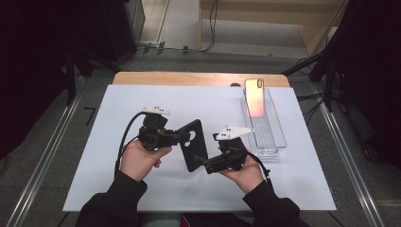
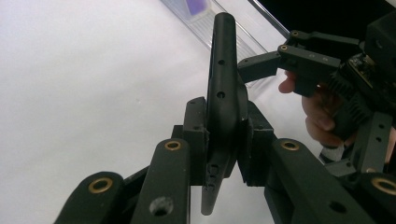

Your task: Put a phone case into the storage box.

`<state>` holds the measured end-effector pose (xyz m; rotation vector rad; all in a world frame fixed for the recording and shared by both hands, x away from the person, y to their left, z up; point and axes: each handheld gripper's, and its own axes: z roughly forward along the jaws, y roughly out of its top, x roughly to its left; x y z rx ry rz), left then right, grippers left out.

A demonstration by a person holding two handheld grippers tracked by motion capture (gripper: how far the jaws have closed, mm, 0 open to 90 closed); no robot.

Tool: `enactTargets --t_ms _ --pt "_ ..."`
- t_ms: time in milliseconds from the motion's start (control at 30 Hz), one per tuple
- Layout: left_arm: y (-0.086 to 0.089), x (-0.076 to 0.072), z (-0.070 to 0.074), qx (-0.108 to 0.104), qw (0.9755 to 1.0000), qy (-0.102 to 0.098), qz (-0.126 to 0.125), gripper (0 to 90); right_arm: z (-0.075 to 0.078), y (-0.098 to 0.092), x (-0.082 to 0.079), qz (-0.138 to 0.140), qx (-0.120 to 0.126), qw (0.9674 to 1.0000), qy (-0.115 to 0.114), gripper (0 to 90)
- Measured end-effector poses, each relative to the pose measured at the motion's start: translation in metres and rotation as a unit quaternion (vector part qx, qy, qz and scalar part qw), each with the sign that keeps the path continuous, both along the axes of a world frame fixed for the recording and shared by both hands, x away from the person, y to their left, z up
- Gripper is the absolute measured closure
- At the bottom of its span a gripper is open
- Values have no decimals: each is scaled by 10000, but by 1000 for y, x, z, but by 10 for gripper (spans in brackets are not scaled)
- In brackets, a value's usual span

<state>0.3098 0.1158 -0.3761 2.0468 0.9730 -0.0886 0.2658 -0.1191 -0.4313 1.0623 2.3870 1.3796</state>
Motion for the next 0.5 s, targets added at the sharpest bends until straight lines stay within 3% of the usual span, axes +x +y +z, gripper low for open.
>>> enactTargets --t_ms 167,367,500 --pt "-6 -2 -4 11 9999 100 51 764 -1 9 -1 -240 69 9997 -49 0" --pt "-14 -9 -3 -52 10000 -69 46 765 -3 15 -1 -396 53 9992 -89 0" --pt "-19 -12 -4 -80 10000 -13 -12 764 -3 18 -1 -467 28 9988 -128 0"
